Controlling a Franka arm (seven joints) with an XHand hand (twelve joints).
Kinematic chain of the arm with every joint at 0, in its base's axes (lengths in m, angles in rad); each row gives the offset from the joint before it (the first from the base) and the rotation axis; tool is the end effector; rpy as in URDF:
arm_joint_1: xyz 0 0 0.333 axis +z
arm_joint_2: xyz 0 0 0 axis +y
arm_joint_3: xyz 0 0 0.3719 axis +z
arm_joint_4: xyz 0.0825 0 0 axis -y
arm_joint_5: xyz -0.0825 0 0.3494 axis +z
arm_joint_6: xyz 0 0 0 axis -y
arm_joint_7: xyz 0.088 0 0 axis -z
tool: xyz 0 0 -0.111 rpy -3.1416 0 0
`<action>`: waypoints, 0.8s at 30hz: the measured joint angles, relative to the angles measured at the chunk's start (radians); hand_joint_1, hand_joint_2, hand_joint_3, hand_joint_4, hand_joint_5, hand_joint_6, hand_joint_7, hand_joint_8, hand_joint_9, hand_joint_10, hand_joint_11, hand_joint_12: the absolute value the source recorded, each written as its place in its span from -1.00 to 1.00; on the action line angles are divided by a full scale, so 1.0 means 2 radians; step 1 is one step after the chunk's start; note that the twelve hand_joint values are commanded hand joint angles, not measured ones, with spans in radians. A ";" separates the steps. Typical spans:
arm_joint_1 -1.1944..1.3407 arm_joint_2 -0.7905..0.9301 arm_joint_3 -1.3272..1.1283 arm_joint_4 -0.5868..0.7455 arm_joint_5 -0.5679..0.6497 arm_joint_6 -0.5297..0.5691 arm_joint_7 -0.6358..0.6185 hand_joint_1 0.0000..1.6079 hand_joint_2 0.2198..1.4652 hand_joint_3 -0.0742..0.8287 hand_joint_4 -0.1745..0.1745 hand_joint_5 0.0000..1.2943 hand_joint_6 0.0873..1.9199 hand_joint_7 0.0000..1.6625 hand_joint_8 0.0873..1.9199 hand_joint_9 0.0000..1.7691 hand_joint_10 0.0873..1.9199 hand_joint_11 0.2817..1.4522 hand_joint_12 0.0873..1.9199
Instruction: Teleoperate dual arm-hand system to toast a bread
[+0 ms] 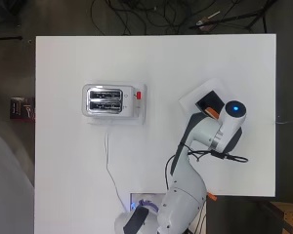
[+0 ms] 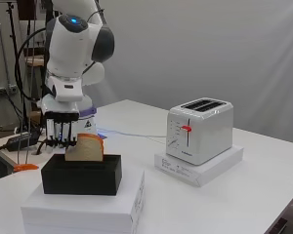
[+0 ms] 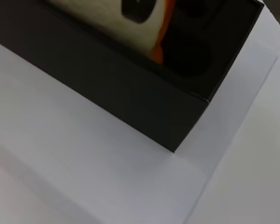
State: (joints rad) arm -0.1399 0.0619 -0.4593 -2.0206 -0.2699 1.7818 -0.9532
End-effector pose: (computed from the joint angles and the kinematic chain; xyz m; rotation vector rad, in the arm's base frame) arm 0.4036 -0.2996 0.4745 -2.9954 -0.6809 0.6329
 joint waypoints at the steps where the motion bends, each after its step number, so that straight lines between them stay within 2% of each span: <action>1: 0.009 0.002 -0.013 -0.004 0.013 0.009 -0.008 0.55 0.45 -0.84 -0.91 0.24 0.18 0.41 -0.27 0.57 -0.84 -0.37 -0.27; 3: 0.047 0.015 -0.058 -0.008 0.037 0.015 -0.022 0.56 0.45 -0.83 -0.98 0.21 0.21 0.42 -0.29 0.60 -0.98 -0.34 -0.37; 5: 0.117 0.027 -0.134 -0.011 0.052 0.017 -0.029 0.56 0.45 -0.84 -1.00 0.21 0.21 0.44 -0.32 0.62 -1.00 -0.33 -0.40; 6: 0.157 0.030 -0.177 -0.013 0.054 0.018 -0.029 0.34 0.44 -0.84 -0.68 0.08 -0.15 0.32 -0.54 0.50 -1.00 -0.37 -0.52; 7: 0.203 0.028 -0.226 -0.016 0.054 0.020 -0.029 0.11 0.40 -0.85 -0.49 -0.14 -0.54 0.12 -0.78 0.28 -1.00 -0.43 -0.71; 8: 0.246 0.024 -0.273 -0.019 0.056 0.020 -0.030 -0.02 0.40 -0.84 -0.20 -0.10 -0.77 0.04 -0.92 0.16 -1.00 -0.44 -0.87; 9: 0.288 0.019 -0.318 -0.020 0.060 0.021 -0.036 -0.07 0.42 -0.84 -0.01 -0.03 -0.91 0.03 -1.00 0.12 -1.00 -0.42 -0.97; 10: 0.329 0.014 -0.362 -0.021 0.071 0.020 -0.045 -0.10 0.42 -0.84 0.02 -0.07 -1.00 -0.03 -1.00 0.08 -1.00 -0.41 -1.00; 13: 0.440 0.022 -0.485 -0.026 0.120 0.022 -0.076 -0.15 0.38 -0.86 0.12 -0.27 -1.00 -0.32 -1.00 -0.20 -1.00 -0.56 -1.00; 15: 0.505 0.047 -0.545 -0.026 0.138 0.019 -0.083 -0.18 0.34 -0.87 0.16 -0.32 -1.00 -0.38 -1.00 -0.29 -1.00 -0.63 -1.00; 17: 0.565 0.076 -0.582 -0.022 0.134 0.012 -0.085 -0.17 0.32 -0.87 0.19 -0.31 -1.00 -0.36 -1.00 -0.29 -1.00 -0.65 -1.00; 20: 0.578 0.072 -0.558 -0.021 0.092 0.007 -0.082 -0.20 0.25 -0.88 0.18 -0.32 -1.00 -0.35 -1.00 -0.27 -1.00 -0.64 -1.00; 24: 0.497 -0.019 -0.484 -0.021 0.060 0.005 -0.080 -0.24 0.16 -0.90 0.09 -0.40 -1.00 -0.43 -1.00 -0.35 -1.00 -0.74 -1.00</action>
State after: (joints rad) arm 0.8542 0.0237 -1.4268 -2.0629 -0.1500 1.7912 -1.1133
